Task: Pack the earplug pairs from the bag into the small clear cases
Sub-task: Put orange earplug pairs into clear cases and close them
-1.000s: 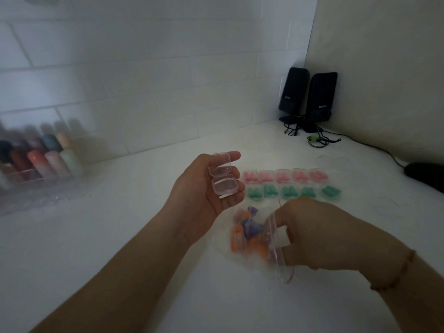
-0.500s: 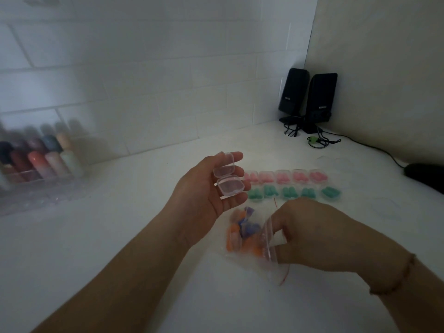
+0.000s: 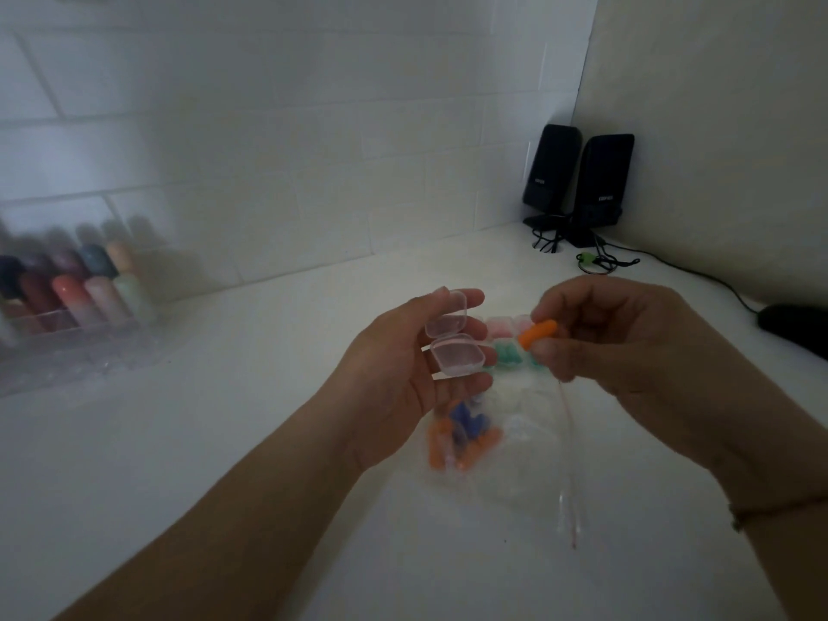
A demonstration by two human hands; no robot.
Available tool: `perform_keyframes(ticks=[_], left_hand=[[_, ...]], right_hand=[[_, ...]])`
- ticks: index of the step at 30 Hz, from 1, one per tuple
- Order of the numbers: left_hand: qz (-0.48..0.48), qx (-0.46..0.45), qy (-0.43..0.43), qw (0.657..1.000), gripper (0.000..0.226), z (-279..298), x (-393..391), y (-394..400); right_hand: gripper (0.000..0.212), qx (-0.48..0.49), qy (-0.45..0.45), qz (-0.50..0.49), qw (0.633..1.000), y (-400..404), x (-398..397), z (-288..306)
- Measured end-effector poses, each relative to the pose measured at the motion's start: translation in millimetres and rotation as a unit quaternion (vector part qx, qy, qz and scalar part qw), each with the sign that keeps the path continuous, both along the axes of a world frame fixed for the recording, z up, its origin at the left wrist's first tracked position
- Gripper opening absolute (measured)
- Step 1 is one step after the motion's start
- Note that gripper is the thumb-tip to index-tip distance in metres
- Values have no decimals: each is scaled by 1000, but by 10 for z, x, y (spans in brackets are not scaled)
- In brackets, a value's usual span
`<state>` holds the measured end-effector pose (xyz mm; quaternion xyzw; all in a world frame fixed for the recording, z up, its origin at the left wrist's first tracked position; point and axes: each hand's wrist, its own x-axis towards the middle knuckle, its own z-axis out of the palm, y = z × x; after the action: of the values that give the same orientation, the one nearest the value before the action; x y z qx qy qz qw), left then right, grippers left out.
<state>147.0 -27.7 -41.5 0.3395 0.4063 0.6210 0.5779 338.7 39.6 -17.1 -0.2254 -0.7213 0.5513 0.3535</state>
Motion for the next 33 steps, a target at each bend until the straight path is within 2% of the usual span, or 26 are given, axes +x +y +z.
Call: perform_keyframes(ticks=[2, 4, 6, 8, 11, 16, 21, 24, 26, 28, 30, 33], left_hand=[[4, -1, -2, 1000, 41, -5, 21, -6], [9, -5, -5, 1000, 34, -14, 35, -5], [13, -6, -10, 1000, 29, -27, 45, 0], [12, -9, -15, 1000, 31, -33, 61, -4], [-3, -10, -31, 999, 33, -27, 84, -22], [-19, -8, -41, 999, 32, -26, 80, -44], [-30, -9, -27, 999, 32, -42, 68, -44], [-25, -19, -30, 999, 31, -45, 55, -24], [-18, -32, -45, 998, 31, -35, 48, -10], [2, -43, -55, 998, 33, -34, 33, 4], [28, -51, -61, 996, 30, -37, 20, 18], [67, -61, -84, 992, 29, -48, 10, 37]], right_hand=[[21, -14, 29, 18, 999, -41, -54, -25], [16, 20, 38, 8, 999, -64, -103, -59], [28, 72, 32, -20, 997, -99, -141, -86], [33, 174, -27, -73, 982, -145, -179, -115], [28, 323, -145, -143, 924, -205, -249, -197], [23, 363, -193, -151, 899, -203, -285, -243], [34, 375, -218, -138, 890, -225, -301, -256], [31, 371, -181, -150, 898, -221, -264, -195], [23, 352, -120, -192, 908, -162, -150, -99], [19, 347, -101, -217, 907, -67, 25, 25], [15, 355, -149, -187, 904, 17, 210, 107], [17, 364, -297, -63, 880, 96, 357, 82]])
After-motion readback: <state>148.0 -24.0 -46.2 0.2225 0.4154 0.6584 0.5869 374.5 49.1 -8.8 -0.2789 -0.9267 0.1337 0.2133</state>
